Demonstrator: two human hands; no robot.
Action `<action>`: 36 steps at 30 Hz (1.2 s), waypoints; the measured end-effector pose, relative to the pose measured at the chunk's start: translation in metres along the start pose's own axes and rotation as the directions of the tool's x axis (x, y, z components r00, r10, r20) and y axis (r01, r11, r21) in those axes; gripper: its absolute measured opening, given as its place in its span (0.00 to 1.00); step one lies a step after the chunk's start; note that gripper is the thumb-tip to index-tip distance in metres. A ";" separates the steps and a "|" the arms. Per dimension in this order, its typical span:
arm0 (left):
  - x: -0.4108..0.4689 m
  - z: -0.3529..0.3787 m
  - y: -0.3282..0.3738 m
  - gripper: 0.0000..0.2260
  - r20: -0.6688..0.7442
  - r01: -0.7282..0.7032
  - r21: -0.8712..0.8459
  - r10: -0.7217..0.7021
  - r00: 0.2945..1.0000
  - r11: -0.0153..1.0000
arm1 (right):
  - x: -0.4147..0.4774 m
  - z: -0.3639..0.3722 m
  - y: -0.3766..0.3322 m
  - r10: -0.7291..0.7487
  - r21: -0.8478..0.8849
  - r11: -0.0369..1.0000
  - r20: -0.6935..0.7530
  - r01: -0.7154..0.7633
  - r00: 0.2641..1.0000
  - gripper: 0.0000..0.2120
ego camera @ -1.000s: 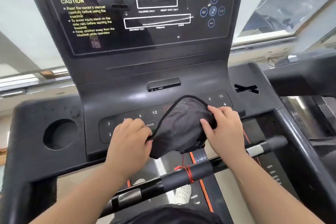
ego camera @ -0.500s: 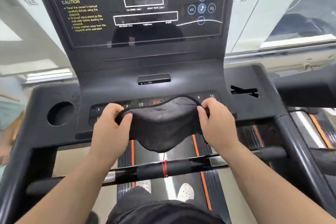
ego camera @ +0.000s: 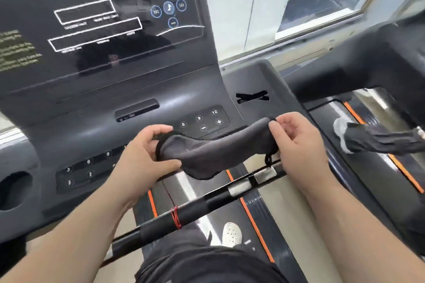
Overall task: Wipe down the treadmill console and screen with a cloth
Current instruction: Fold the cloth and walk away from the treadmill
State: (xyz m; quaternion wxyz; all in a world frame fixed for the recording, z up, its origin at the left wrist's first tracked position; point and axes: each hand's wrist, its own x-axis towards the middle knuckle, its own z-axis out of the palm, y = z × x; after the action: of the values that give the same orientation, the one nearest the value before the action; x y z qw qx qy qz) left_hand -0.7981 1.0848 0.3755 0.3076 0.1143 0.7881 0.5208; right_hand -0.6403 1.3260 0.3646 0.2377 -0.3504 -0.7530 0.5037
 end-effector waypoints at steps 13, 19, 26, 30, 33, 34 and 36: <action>0.051 0.057 -0.007 0.34 0.407 -0.265 0.191 0.169 0.898 0.945 | -0.122 -0.051 0.001 0.270 0.051 0.957 -0.518 -0.286 0.812 0.08; 0.023 0.123 -0.002 0.21 0.587 -0.153 0.042 0.099 0.804 0.987 | -0.218 -0.071 0.019 0.403 0.185 0.895 -0.729 -0.407 0.554 0.09; -0.059 0.207 -0.004 0.19 0.909 -0.502 0.114 0.113 0.400 0.857 | -0.347 -0.100 0.054 0.545 0.461 0.813 -0.817 -0.355 0.187 0.05; -0.121 0.269 -0.021 0.14 0.962 -0.726 0.131 0.091 0.257 0.675 | -0.428 -0.122 0.075 0.589 0.547 0.769 -0.807 -0.331 0.033 0.05; -0.183 0.319 -0.035 0.13 0.984 -0.809 0.098 0.065 0.165 0.579 | -0.498 -0.144 0.091 0.607 0.584 0.755 -0.795 -0.297 -0.020 0.12; -0.204 0.336 -0.041 0.13 0.990 -0.835 0.089 0.045 0.135 0.543 | -0.522 -0.152 0.096 0.613 0.596 0.749 -0.789 -0.288 -0.039 0.15; -0.250 0.367 -0.053 0.13 0.997 -0.876 0.068 -0.014 0.069 0.478 | -0.572 -0.168 0.103 0.629 0.624 0.736 -0.774 -0.263 -0.075 0.18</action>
State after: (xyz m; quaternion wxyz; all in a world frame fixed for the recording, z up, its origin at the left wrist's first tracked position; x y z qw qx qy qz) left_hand -0.3731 1.2123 0.3215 0.4347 0.7656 0.4695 0.0671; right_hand -0.1246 1.0125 0.3306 0.5295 -0.7807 -0.1581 0.2917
